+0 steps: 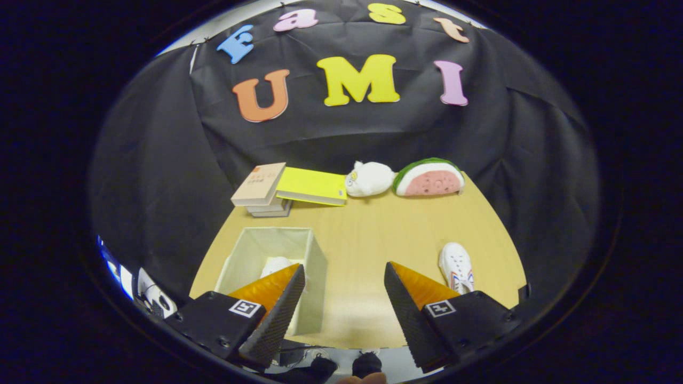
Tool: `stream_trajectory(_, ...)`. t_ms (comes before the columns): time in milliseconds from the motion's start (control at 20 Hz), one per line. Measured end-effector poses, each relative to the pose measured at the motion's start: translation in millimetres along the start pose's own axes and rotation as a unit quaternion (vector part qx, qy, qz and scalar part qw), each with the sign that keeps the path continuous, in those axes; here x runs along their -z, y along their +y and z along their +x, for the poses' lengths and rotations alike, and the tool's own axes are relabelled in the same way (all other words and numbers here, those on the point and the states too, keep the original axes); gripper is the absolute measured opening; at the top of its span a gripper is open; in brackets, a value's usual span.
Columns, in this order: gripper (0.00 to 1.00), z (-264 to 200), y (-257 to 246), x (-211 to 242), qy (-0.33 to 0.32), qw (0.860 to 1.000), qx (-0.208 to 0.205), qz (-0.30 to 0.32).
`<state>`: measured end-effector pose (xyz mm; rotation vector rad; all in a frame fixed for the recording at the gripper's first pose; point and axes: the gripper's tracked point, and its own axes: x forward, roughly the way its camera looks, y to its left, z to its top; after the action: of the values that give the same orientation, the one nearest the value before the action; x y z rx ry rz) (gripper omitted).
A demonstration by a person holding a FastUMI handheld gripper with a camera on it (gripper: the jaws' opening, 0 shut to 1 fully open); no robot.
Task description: Open the storage box then place both shoes into the box .Put the left shoe in first, then the right shoe, with the right side of both shoes facing outward in a uniform manner.
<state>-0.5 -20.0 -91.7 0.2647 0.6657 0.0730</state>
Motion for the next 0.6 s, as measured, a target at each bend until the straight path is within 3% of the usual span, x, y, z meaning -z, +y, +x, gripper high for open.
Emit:
stream_trajectory(350,0.97,16,-177,45,0.063,0.993,0.095,0.022)
stream_trajectory(600,0.97,68,-253,81,0.140,0.984,0.107,0.018)
